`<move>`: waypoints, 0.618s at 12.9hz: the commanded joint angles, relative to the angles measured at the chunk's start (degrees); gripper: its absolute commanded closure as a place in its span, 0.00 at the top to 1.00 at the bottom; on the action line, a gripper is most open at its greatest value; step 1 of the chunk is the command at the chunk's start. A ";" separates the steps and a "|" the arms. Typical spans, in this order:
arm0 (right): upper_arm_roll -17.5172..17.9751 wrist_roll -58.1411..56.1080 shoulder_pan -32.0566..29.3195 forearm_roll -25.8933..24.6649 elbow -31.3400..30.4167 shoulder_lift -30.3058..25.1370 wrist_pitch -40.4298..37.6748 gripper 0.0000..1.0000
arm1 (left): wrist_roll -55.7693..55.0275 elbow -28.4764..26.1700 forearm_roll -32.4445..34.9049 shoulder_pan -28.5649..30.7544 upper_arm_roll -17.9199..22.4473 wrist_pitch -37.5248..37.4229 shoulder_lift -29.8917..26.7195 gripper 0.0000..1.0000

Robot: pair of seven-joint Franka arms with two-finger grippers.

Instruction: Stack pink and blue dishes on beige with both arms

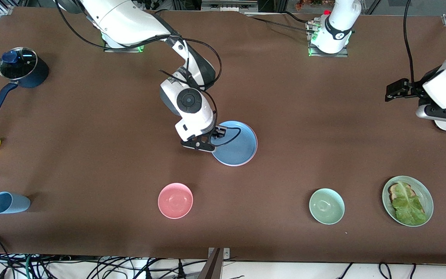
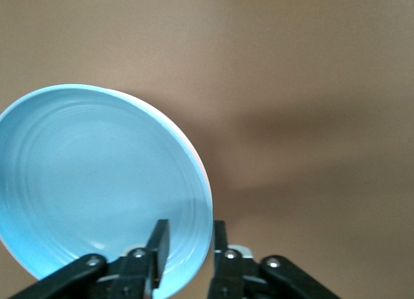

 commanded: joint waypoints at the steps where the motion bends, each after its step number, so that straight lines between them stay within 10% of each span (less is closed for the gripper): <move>1: -0.10 1.14 -0.14 -1.02 -0.47 -1.39 0.03 0.57 | 1.41 -3.91 1.86 -1.72 1.71 1.08 -4.65 1.00; 4: -1.85 0.18 -0.75 -0.93 -0.38 -3.84 -0.49 1.00 | 1.06 -3.82 1.86 -1.81 2.67 1.26 -4.74 1.00; 8: -10.01 -2.62 -0.84 -0.67 -0.38 -10.60 -5.93 1.00 | 0.96 -5.83 0.90 -2.95 5.84 6.95 -5.53 1.00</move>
